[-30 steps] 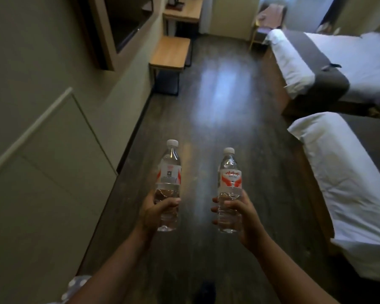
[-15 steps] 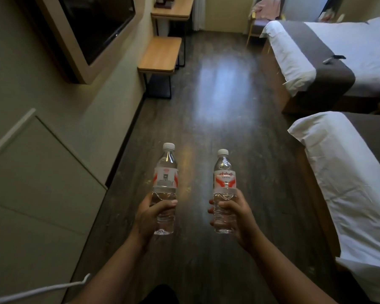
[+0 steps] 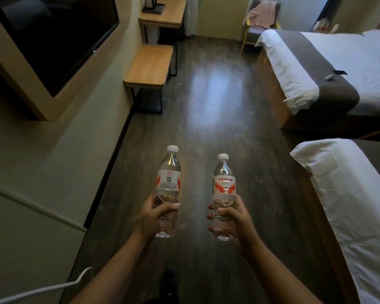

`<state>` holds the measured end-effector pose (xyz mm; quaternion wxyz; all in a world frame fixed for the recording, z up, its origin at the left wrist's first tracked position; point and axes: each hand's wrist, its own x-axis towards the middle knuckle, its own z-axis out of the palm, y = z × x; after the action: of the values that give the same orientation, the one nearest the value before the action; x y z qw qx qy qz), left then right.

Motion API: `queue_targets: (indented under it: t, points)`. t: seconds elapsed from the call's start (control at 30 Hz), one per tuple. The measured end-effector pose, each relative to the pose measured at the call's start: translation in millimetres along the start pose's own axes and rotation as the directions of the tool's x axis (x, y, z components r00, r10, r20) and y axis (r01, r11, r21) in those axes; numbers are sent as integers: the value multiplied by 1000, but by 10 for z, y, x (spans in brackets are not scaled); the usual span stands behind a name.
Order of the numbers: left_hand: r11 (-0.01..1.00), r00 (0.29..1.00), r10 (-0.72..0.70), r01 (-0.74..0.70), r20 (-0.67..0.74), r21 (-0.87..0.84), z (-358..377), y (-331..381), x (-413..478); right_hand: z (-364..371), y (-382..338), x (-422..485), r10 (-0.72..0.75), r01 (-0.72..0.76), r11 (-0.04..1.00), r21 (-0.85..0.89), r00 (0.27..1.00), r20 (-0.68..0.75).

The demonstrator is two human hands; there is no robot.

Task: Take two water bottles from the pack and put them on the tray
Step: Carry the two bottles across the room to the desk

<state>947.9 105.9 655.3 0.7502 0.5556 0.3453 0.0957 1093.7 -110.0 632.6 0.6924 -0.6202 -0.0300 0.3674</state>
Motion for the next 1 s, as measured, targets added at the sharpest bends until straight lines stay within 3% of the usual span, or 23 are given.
queue_targets:
  t: [0.47,1.0]
  points:
    - [998,997,32,-35,63,56,510,1624,3418,23,-1464,3268,-43,47,996,76,998,-53]
    - [998,999,-8,12,50,-69,1706,3434,7537,-387,-3918,7343,-54,55,994,92,998,-11]
